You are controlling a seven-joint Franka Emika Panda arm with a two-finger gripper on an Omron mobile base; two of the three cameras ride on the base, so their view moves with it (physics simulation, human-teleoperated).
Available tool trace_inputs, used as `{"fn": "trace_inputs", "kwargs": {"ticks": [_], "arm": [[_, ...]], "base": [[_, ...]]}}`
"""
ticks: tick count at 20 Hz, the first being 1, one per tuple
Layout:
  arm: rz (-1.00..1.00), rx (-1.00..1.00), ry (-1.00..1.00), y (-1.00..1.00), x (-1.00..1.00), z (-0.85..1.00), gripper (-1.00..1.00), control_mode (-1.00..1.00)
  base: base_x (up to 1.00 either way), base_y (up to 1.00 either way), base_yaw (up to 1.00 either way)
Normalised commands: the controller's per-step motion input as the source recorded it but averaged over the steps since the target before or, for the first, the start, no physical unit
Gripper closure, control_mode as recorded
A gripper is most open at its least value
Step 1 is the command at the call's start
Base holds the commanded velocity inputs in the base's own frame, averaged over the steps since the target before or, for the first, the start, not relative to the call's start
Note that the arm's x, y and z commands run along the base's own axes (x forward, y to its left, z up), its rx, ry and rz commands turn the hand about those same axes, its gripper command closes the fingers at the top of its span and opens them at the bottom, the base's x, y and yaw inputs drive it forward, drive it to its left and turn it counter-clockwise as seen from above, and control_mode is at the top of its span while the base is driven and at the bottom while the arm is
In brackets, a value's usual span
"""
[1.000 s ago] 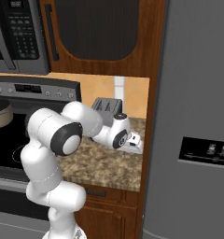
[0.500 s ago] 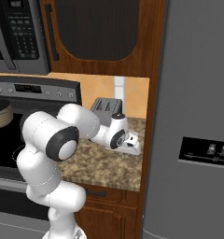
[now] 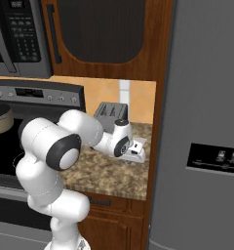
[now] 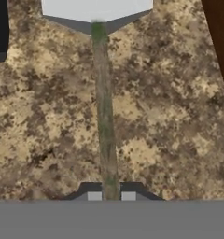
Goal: Put the garlic and lemon wedge in the pot. Retrieve the spatula and lightly stir the vegetables in the pot.
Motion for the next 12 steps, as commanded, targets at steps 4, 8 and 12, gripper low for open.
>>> {"fn": "trace_inputs", "kwargs": {"ticks": [4,8,12], "arm": [[0.0,0.0,-0.06,0.04,-0.42,0.36,1.0,-1.0],[0.0,0.02,-0.13,0.26,-1.0,0.97,1.0,-1.0],[0.0,0.01,-0.01,0.5,-1.0,1.0,1.0,-1.0]], "base": [[0.0,0.0,0.0],[0.0,0.0,0.0],[0.0,0.0,0.0]]}}
